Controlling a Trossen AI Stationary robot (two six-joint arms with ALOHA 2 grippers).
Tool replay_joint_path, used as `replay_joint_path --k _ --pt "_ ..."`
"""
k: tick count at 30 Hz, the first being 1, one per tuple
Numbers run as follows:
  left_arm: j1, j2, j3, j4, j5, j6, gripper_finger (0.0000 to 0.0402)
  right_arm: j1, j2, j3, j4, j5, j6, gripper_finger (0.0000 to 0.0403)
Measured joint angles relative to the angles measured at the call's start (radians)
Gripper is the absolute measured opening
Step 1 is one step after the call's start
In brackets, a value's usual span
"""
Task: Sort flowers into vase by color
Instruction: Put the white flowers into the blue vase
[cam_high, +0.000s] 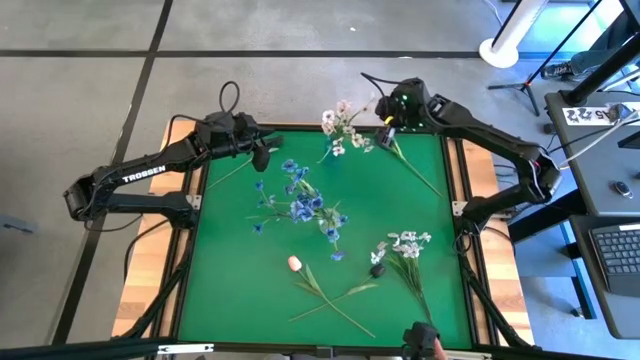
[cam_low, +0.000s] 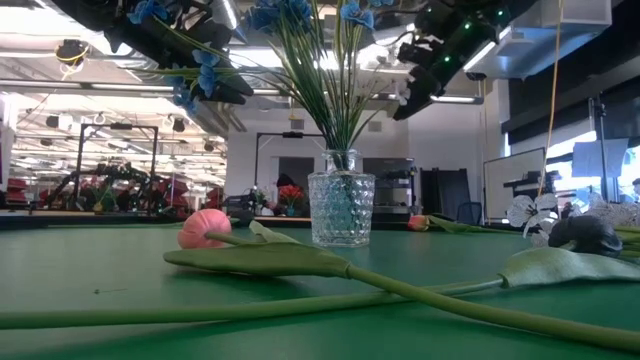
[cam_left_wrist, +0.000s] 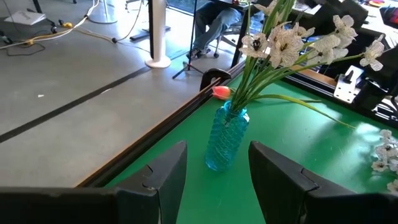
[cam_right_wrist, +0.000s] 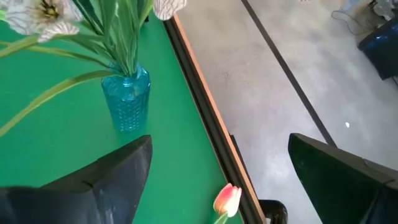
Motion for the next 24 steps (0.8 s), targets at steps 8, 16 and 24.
replay_joint_path --k 8,16,24 --pt "0.000 0.000 0.000 -0.035 -0.010 0.000 0.0168 0.000 -0.067 0.000 -0.112 0.108 0.041 0.0374" --pt "0.000 0.000 0.000 -0.052 -0.011 0.007 0.0168 0.000 -0.159 0.000 -0.329 0.071 0.123 0.0374" --pt "0.000 0.000 0.000 -0.052 -0.019 0.019 0.0168 0.045 -0.278 -0.016 -0.601 -0.101 0.344 0.0374"
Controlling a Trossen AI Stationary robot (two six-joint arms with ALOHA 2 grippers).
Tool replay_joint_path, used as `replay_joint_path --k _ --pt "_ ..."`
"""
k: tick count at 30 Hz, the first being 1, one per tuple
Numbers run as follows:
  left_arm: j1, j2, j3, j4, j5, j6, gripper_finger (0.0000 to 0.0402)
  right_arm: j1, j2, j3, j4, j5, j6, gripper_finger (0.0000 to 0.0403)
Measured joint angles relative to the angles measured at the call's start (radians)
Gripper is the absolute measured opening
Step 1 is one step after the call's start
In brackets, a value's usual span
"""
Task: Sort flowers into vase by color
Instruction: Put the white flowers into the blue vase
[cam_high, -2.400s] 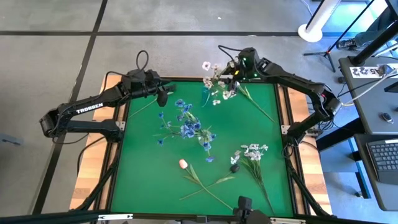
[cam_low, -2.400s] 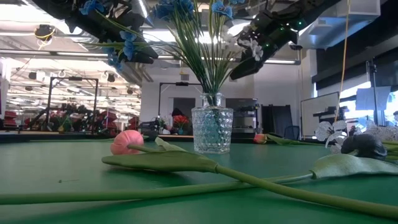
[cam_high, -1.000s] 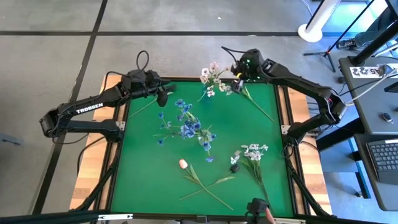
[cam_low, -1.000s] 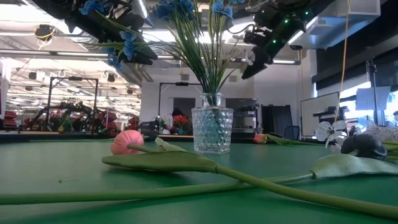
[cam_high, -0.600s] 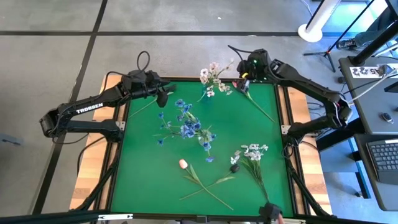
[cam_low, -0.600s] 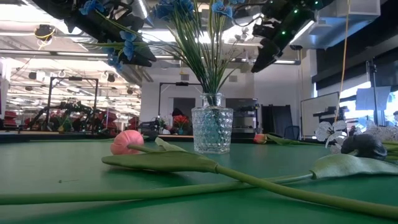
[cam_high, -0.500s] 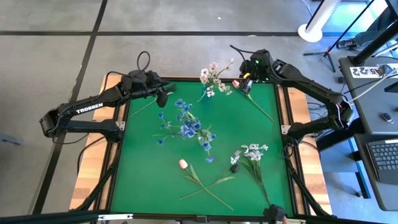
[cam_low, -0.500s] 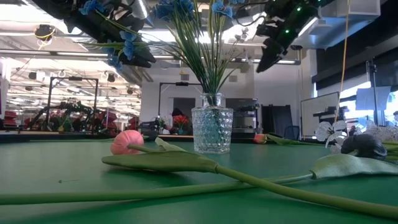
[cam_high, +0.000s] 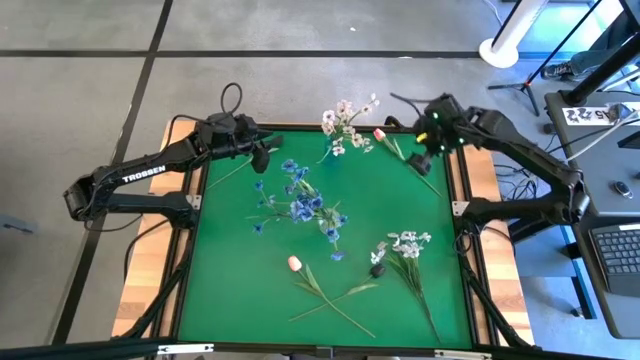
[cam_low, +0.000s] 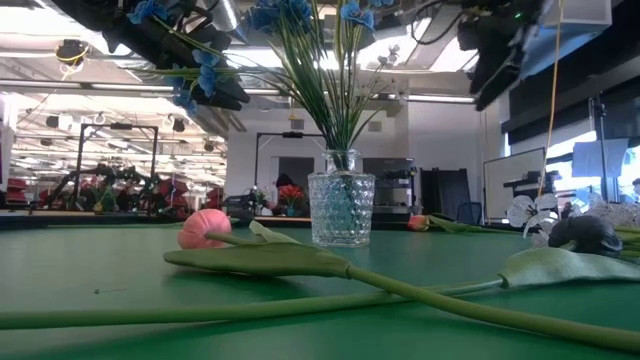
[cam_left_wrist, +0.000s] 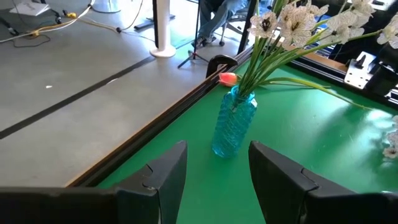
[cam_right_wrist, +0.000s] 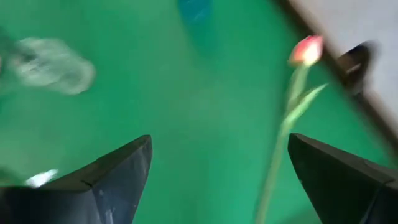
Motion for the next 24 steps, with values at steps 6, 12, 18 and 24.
replay_joint_path --k 6,12,18,24 --pt "0.000 0.000 0.000 0.000 -0.001 -0.001 0.0168 0.203 -0.081 -0.095 -0.110 -0.017 0.245 0.0374" --pt "0.000 0.000 0.000 0.000 0.000 -0.019 0.0168 0.478 -0.122 -0.211 -0.107 0.021 0.582 0.0374" --pt "0.000 0.000 0.000 0.000 0.000 -0.027 0.0168 0.727 -0.120 -0.314 -0.066 0.023 0.909 0.0374" --pt "0.000 0.000 0.000 0.000 0.000 -0.028 0.0168 0.931 -0.120 -0.411 0.046 0.003 1.204 0.0374"
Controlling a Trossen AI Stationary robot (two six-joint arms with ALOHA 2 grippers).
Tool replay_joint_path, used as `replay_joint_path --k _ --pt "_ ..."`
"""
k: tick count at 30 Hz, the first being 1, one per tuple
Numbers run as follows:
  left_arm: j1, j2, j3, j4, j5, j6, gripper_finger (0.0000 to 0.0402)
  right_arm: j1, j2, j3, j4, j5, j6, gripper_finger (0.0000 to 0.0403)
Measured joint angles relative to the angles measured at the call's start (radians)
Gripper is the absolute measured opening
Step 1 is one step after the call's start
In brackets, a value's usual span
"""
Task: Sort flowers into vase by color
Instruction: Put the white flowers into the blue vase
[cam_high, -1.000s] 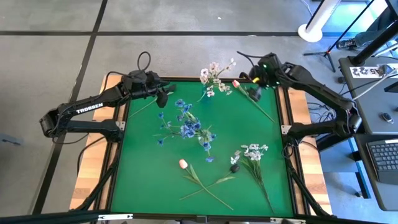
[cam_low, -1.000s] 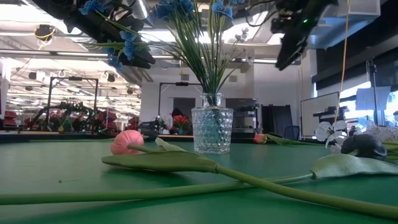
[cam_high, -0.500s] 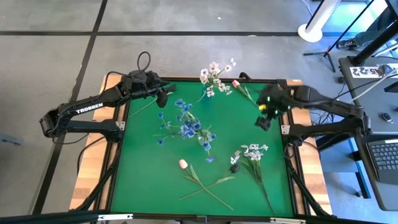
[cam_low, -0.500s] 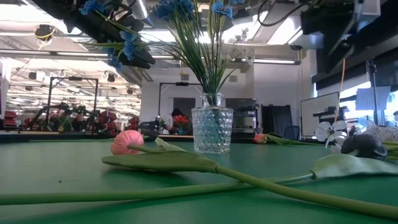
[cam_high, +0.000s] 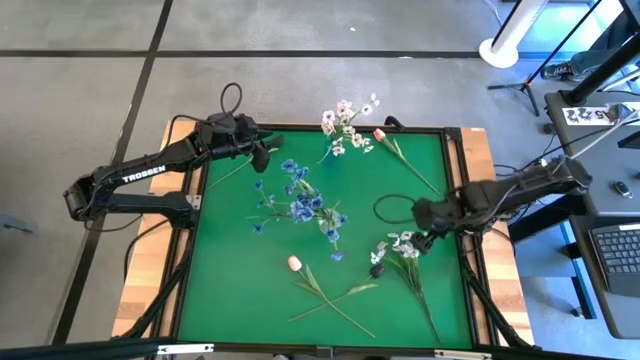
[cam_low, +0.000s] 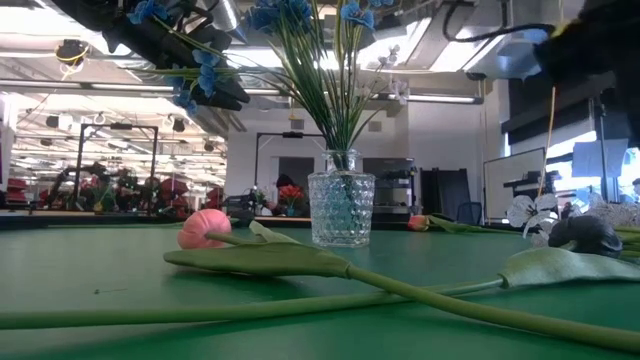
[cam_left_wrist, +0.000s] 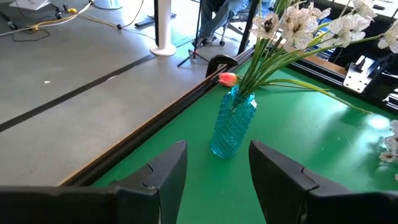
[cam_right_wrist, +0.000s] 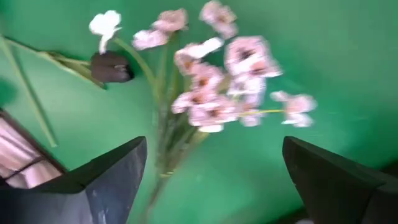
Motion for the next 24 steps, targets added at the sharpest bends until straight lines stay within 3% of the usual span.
replay_joint_path --k 5,11,24 --pt "0.000 0.000 0.000 0.000 0.000 0.000 0.0168 0.131 0.024 -0.090 0.195 0.037 0.173 0.0374" --pt "0.000 0.000 0.000 -0.005 0.002 -0.003 0.0168 0.233 0.147 -0.114 0.232 0.051 0.281 0.0374" --pt "0.000 0.000 0.000 -0.048 0.010 -0.003 0.0168 0.323 0.410 -0.114 0.408 0.019 0.364 0.0374"
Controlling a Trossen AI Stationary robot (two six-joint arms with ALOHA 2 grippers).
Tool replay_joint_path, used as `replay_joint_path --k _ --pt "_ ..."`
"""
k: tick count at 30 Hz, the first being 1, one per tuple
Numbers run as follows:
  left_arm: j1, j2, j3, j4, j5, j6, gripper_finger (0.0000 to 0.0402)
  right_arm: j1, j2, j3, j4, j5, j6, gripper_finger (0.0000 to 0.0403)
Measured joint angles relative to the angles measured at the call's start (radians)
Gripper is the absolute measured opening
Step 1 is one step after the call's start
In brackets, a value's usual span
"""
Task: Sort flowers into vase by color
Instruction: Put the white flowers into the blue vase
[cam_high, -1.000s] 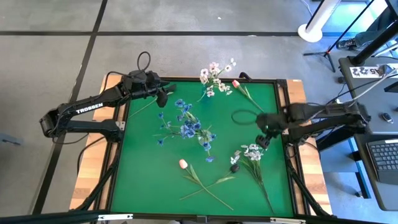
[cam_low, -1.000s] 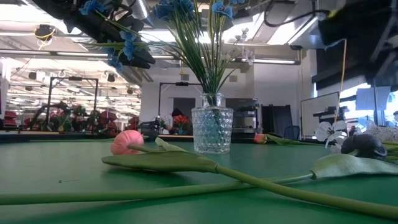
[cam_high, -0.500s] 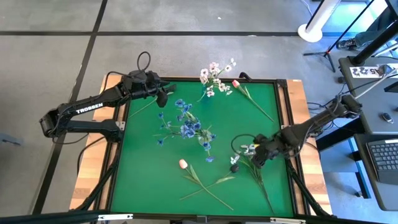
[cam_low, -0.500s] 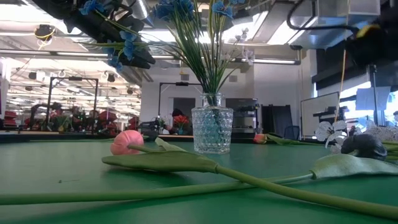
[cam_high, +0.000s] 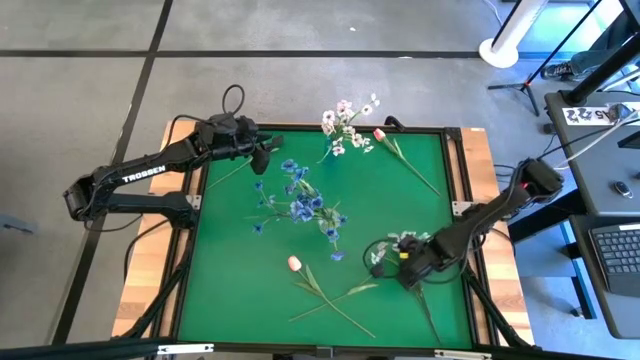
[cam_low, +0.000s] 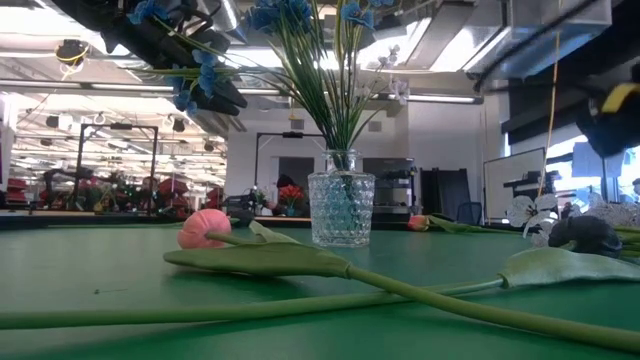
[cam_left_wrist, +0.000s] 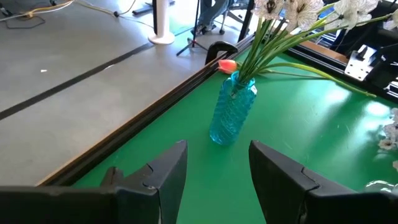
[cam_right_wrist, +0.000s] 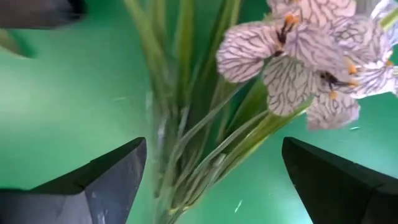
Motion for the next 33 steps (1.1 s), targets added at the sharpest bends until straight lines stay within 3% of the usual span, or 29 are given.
replay_joint_path --k 4,8,18,22,24,29,33 --pt "0.000 0.000 0.000 -0.001 0.000 0.000 0.0168 -0.001 0.054 0.003 -0.004 -0.018 -0.001 0.0368" --pt "0.000 0.000 0.000 -0.003 0.000 0.000 0.0168 -0.004 0.067 0.004 -0.021 -0.036 -0.012 0.0322" --pt "0.000 0.000 0.000 -0.003 0.000 0.001 0.0168 -0.004 0.063 0.001 -0.062 -0.034 -0.056 0.0102" --pt "0.000 0.000 0.000 -0.003 0.000 0.001 0.0168 -0.004 0.040 0.010 -0.084 0.029 -0.065 0.0024" --pt "0.001 0.000 0.000 -0.003 0.000 0.001 0.0168 -0.005 0.008 0.027 -0.112 0.087 -0.066 0.0012" --pt "0.000 0.000 0.000 -0.003 -0.001 0.001 0.0168 -0.012 -0.076 0.092 -0.254 0.234 -0.056 0.0030" --pt "0.000 0.000 0.000 -0.002 -0.001 0.001 0.0168 -0.023 -0.155 0.165 -0.368 0.436 -0.054 0.0011"
